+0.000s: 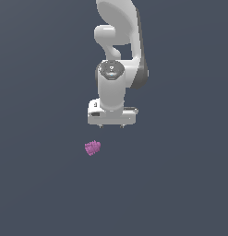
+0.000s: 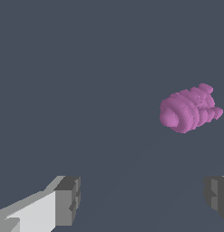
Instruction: Pick up the object and move it to a goal position.
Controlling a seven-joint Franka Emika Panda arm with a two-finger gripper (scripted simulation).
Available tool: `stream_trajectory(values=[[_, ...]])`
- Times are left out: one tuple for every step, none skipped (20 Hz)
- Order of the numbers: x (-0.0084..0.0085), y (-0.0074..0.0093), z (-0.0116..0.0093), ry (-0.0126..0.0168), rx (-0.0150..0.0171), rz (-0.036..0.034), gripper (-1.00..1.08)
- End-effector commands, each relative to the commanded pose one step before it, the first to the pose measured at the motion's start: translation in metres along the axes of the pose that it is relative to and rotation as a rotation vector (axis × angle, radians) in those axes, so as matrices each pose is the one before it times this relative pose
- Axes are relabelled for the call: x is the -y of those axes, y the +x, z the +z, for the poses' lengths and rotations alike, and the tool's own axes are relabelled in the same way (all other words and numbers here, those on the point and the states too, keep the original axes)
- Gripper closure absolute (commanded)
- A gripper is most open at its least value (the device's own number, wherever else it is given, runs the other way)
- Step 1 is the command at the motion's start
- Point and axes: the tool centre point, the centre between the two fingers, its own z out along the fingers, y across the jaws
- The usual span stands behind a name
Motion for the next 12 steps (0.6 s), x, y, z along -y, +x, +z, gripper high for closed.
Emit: stream_trajectory(values=[[-0.00001,0.0,0.0,0.0,0.0,0.0,-0.92],[0.00021,0.00043,-0.00066,-0.00036,-0.00149,-0.00071,-0.92],[0.00061,0.00126,-0.00199,-0.00102,-0.00444,-0.00212,-0.92],[0.001,0.00211,-0.00328,-0.00169,-0.00732,-0.00363,-0.92],[0.00142,0.0029,-0.00458,-0.00236,-0.01017,-0.00536,-0.92],[0.0018,0.00357,-0.00573,-0.00296,-0.01261,-0.00732,-0.92],[0.00181,0.00342,-0.00561,-0.00293,-0.0122,-0.00813,-0.92],[0.00149,0.00263,-0.00446,-0.00237,-0.00953,-0.00758,-0.92],[0.00114,0.0018,-0.00322,-0.00176,-0.00671,-0.00667,-0.92],[0.00073,0.00095,-0.00187,-0.00107,-0.00375,-0.00508,-0.92],[0.00034,0.00023,-0.00066,-0.00041,-0.00117,-0.00291,-0.92],[-0.00002,-0.00019,0.00021,0.00009,0.00054,-0.00042,-0.92]])
